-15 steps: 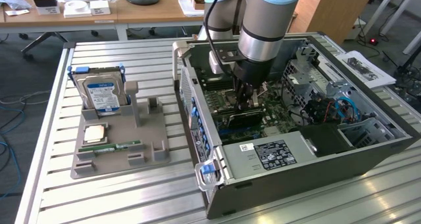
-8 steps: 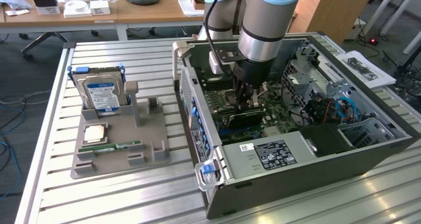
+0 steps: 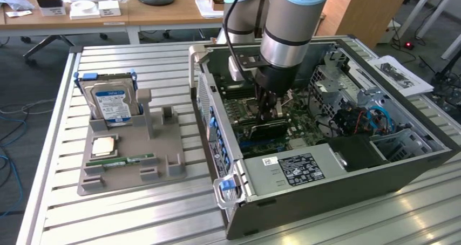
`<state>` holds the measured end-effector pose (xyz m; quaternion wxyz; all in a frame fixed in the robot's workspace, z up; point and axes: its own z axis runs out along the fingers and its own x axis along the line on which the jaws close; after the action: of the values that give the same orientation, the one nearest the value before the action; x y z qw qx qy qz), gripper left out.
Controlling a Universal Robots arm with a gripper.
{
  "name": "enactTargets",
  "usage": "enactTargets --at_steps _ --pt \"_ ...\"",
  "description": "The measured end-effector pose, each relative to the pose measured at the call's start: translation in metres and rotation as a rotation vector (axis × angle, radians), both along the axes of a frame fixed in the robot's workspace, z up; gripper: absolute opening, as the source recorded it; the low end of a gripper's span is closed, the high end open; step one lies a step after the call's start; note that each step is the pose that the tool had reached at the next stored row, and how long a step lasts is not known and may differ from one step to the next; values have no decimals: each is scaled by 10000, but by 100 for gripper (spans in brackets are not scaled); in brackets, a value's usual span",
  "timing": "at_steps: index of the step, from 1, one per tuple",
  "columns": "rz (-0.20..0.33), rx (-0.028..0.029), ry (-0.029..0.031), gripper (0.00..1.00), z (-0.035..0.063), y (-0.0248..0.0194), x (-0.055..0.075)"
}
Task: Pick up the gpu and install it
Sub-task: 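Press down on the gpu until it lock into place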
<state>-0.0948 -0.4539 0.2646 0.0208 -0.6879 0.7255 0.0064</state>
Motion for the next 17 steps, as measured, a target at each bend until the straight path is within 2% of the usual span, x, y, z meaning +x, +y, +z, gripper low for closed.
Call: enactTargets --at_steps 7,8,17 --pt "1 -1 2 11 -7 0 -8" --pt "1 13 -5 11 -16 1 -8" --pt "-1 -3 4 11 -14 0 -16"
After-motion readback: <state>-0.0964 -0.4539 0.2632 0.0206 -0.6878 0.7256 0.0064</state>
